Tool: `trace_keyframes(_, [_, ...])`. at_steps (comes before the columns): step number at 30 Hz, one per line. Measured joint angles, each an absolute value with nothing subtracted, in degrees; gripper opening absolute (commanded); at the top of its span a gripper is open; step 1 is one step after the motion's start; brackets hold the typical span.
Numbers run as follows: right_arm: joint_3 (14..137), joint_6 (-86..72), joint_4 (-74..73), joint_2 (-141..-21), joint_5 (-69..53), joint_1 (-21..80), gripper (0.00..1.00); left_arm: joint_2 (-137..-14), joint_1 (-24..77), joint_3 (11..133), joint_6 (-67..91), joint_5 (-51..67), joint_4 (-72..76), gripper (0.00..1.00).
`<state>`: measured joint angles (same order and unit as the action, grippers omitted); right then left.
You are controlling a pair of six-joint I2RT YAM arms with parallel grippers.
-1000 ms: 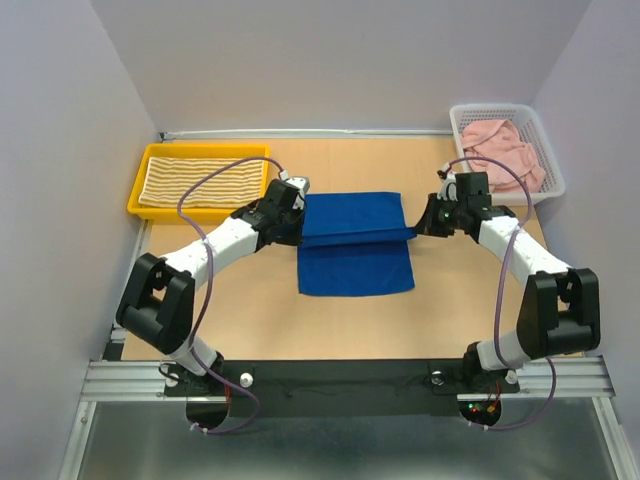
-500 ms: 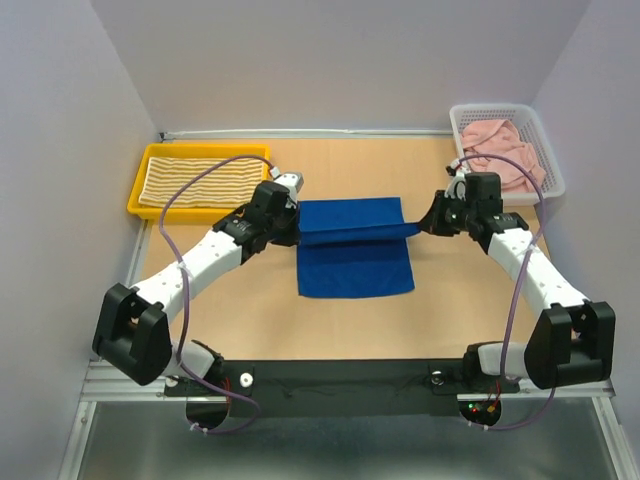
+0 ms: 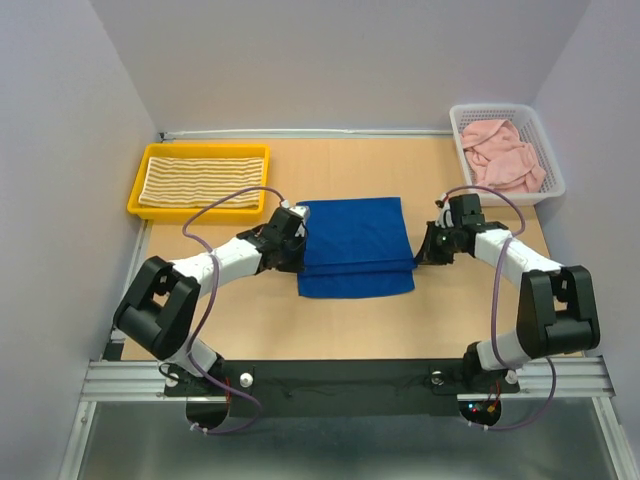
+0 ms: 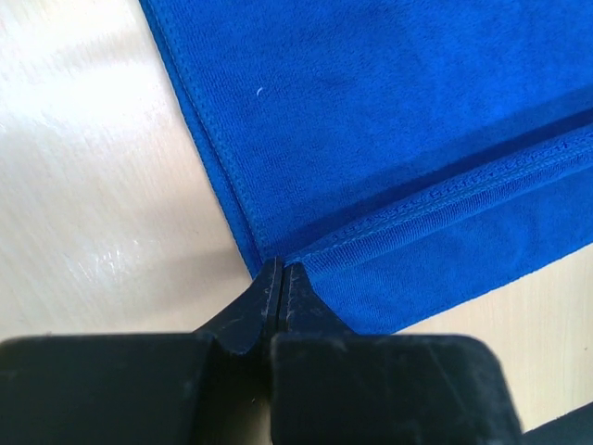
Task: Fold and stack the towels
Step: Fold the towel
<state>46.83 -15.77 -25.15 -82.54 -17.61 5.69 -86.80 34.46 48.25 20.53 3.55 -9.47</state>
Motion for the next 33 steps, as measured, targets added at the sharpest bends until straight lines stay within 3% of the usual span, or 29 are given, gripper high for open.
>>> trace_keyframes(13, [46.9, -17.5, -25.2, -85.8, -17.6, 5.7, 0.00, -88.4, 34.5, 48.9, 21.9, 2.6, -10.2, 0.00])
trace_keyframes(23, [52.0, -17.8, -25.4, -73.6, -15.4, 5.7, 0.01, -82.0, 34.5, 59.7, 20.3, -1.7, -18.0, 0.00])
trace_keyframes(33, [46.2, -19.6, -25.9, -67.7, -18.4, 5.7, 0.00, -76.9, 35.9, 51.8, 21.6, -0.1, -17.7, 0.00])
